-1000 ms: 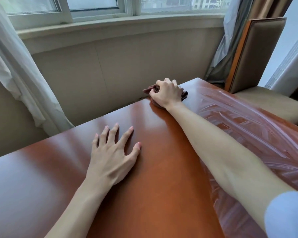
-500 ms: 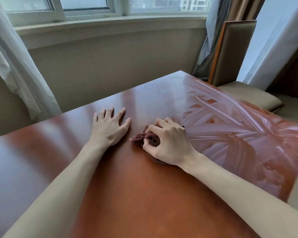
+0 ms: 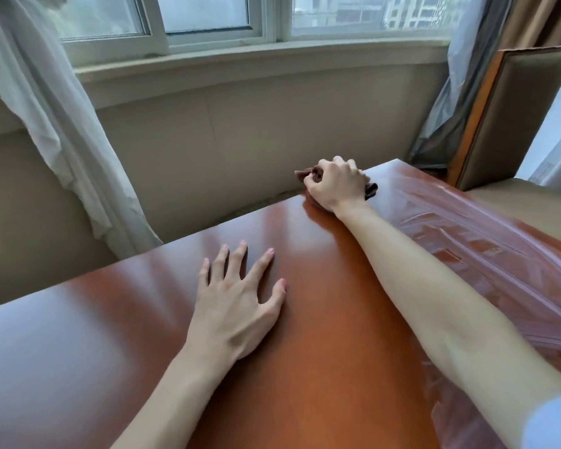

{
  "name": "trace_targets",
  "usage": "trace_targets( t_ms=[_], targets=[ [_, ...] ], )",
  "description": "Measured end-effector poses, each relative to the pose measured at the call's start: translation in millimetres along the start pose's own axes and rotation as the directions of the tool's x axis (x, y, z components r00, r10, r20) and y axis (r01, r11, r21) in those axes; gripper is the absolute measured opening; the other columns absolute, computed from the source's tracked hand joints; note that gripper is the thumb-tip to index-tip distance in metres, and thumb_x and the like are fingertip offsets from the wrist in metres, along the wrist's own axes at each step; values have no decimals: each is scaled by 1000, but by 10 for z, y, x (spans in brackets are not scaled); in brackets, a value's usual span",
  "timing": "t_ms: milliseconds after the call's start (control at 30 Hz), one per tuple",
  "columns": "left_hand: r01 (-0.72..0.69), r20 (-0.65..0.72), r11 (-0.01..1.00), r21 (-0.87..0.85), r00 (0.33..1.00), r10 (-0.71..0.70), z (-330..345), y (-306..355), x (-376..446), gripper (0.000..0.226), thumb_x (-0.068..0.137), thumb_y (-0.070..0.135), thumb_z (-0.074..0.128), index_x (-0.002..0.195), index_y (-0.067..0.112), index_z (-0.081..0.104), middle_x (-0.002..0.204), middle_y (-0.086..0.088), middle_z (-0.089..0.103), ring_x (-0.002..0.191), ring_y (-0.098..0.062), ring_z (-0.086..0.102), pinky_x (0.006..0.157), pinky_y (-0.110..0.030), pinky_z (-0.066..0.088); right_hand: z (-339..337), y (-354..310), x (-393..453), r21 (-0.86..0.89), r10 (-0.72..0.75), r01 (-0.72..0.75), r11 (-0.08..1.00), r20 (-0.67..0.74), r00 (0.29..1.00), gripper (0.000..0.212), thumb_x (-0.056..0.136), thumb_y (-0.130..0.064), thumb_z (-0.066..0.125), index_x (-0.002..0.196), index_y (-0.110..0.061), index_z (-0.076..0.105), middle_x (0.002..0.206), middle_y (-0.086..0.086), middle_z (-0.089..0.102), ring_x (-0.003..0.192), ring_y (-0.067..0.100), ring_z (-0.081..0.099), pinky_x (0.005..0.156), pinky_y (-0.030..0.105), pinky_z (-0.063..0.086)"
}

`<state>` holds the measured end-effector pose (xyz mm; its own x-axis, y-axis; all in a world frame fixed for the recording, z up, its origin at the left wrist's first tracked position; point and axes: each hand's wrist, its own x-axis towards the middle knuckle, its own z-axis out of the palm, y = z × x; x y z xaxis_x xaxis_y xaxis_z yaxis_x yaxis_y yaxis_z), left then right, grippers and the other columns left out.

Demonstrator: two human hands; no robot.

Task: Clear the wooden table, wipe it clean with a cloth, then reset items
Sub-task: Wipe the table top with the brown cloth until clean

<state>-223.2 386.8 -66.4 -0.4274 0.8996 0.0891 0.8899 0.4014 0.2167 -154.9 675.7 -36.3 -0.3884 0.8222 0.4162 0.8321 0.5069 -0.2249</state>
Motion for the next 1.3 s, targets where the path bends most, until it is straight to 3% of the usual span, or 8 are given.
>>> trace_targets(
  t_ms=[133,367,600,700,900,1133,1233,1300],
  targets=[
    [2,26,1000,-9,1000,-2,-29,7,0,73,86,73,10,156,52,13,169,5,7,155,-20,-2,125,-46,-1,-80,32,-187,-14,-3,4,1000,29,1000,35,89,-48,54,101,-19,69,107,9,62,106,39,56,75,40,36],
    [-20,41,1000,-6,999,20,-29,-3,4,65,95,69,21,157,47,20,168,-2,14,155,-26,4,124,-50,3,-843,-92,-1733,-36,-138,142,989,107,985,36,89,-53,54,100,-22,66,104,4,65,102,35,60,75,38,41],
    [-31,56,1000,-4,998,31,-60,11,-21,64,98,65,24,158,43,19,168,-6,12,154,-30,4,124,-51,1,-1378,-134,-3045,-14,-237,238,971,18,971,41,83,-63,54,93,-26,68,93,-2,62,89,27,58,77,42,52],
    [-40,54,999,-13,998,41,-44,-5,-15,66,97,67,23,158,43,20,168,-6,12,155,-30,4,124,-52,1,-1290,-116,-2808,21,-191,190,982,49,980,35,83,-60,55,93,-29,69,95,-4,62,92,26,58,81,40,51],
    [-46,59,999,-25,997,48,-30,-21,-9,86,78,75,3,158,45,15,168,-3,9,155,-27,-1,125,-50,-1,-718,-11,-1438,20,-51,49,999,121,991,37,84,-56,57,101,-27,73,105,7,66,105,37,60,85,41,47],
    [-19,-2,1000,18,1000,19,-22,2,9,80,81,75,1,156,52,8,169,5,2,155,-20,-6,125,-45,-2,6,-80,16,0,62,-62,998,38,997,39,87,-53,56,106,-23,72,112,8,63,110,39,56,90,45,44],
    [-8,10,1000,7,1000,8,-27,11,-4,80,79,76,0,155,54,9,169,7,2,155,-18,-7,125,-43,-4,89,-227,122,10,123,-124,992,34,992,37,87,-52,57,101,-22,72,111,7,63,110,38,56,92,46,43],
    [-3,22,1000,-26,1000,3,-62,17,-7,82,76,78,1,154,56,13,169,8,3,155,-17,-7,125,-41,-5,5,-373,-132,65,49,-52,997,43,998,35,84,-52,58,98,-23,72,106,6,63,104,37,56,88,44,43]
  ],
)
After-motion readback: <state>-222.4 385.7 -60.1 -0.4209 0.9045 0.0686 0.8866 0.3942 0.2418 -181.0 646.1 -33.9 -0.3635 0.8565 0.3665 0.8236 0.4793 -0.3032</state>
